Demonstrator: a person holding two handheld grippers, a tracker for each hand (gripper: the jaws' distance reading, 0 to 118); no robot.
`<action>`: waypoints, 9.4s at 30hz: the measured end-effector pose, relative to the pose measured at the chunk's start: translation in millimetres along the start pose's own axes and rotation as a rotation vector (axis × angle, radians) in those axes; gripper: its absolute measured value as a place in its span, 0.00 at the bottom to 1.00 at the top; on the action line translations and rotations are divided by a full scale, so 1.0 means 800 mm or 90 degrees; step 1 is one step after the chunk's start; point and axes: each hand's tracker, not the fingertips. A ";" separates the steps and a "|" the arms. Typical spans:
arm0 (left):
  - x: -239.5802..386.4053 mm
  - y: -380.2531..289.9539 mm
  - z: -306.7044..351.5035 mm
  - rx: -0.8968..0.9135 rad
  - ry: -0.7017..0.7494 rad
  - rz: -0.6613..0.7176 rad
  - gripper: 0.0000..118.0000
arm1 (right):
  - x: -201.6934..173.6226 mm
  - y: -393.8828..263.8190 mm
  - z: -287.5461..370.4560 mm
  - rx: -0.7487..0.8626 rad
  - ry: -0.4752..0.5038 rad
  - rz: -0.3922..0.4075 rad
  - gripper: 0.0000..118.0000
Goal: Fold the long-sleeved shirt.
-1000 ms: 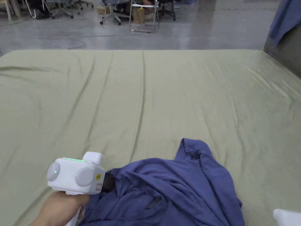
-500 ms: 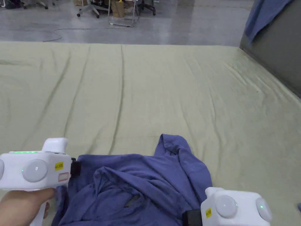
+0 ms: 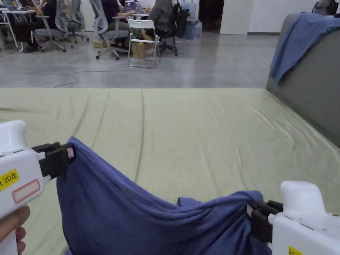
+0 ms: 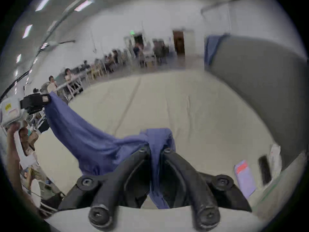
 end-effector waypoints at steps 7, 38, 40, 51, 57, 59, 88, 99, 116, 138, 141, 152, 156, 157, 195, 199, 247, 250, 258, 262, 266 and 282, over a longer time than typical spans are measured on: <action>0.004 0.123 -0.010 0.110 0.020 0.048 0.04 | -0.008 0.178 0.017 0.141 -0.061 0.133 0.04; -0.062 0.080 -0.346 -0.128 0.178 -0.143 0.04 | 0.029 0.260 -0.398 -0.183 -0.171 0.277 0.04; -0.076 0.012 -0.353 -0.193 0.171 -0.129 0.04 | 0.037 0.191 -0.428 -0.241 -0.155 0.259 0.04; -0.127 -0.206 -0.193 -0.339 0.129 -0.082 0.04 | 0.056 -0.061 -0.311 -0.347 -0.081 0.298 0.04; -0.124 -0.249 -0.078 -0.388 0.126 -0.072 0.04 | 0.045 -0.126 -0.195 -0.391 -0.036 0.293 0.04; -0.125 -0.262 -0.045 -0.406 0.118 -0.054 0.04 | 0.040 -0.148 -0.163 -0.395 -0.023 0.315 0.04; -0.065 -0.286 0.139 -0.457 0.131 0.122 0.00 | 0.048 -0.144 0.042 -0.217 0.057 -0.018 0.00; -0.099 -0.324 -0.010 -0.435 0.190 0.045 0.99 | 0.054 -0.141 -0.008 -0.251 0.072 -0.030 0.00; -0.077 -0.262 -0.003 -0.373 0.118 0.018 0.02 | -0.010 0.006 -0.461 -0.399 -0.046 0.063 0.97; -0.020 -0.160 0.043 -0.175 0.070 0.105 0.02 | 0.062 0.087 0.038 -0.011 0.086 -0.014 0.00; 0.004 -0.119 0.040 -0.117 0.053 0.073 0.02 | 0.072 0.114 0.091 0.044 0.082 -0.026 0.00; 0.104 0.127 -0.005 0.075 -0.008 0.005 0.02 | 0.083 0.332 0.094 0.136 -0.001 -0.005 0.00; 0.116 0.226 -0.059 0.094 -0.063 -0.002 0.02 | 0.085 0.437 0.055 0.145 -0.025 -0.006 0.00; 0.119 0.246 -0.073 0.095 -0.049 -0.016 0.02 | 0.084 0.462 0.045 0.144 -0.030 -0.007 0.00; -0.076 -0.084 -0.340 -0.283 0.124 -0.118 0.02 | 0.110 0.143 -0.342 -0.257 -0.110 -0.038 0.00; -0.080 -0.119 -0.248 -0.299 0.101 -0.136 0.02 | 0.107 0.084 -0.233 -0.240 -0.067 0.013 0.00; -0.120 -0.177 -0.085 -0.280 0.178 0.072 1.00 | 0.051 -0.138 -0.018 -0.241 0.083 -0.004 0.00; -0.164 -0.177 -0.201 -0.325 0.225 0.070 1.00 | 0.057 -0.135 -0.042 -0.261 0.073 -0.024 0.00; -0.161 -0.240 -0.311 -0.336 0.263 -0.107 0.71 | 0.082 -0.077 -0.140 -0.273 0.023 -0.001 0.00; -0.141 -0.225 -0.266 -0.308 0.176 -0.049 0.01 | 0.091 -0.014 -0.240 -0.247 0.014 0.021 0.91; -0.144 -0.192 -0.237 -0.268 0.177 -0.017 0.01 | 0.083 0.038 -0.366 -0.232 -0.045 0.101 0.99; -0.181 -0.129 -0.187 -0.220 0.189 0.106 0.01 | 0.057 0.073 -0.418 -0.302 -0.014 0.065 0.00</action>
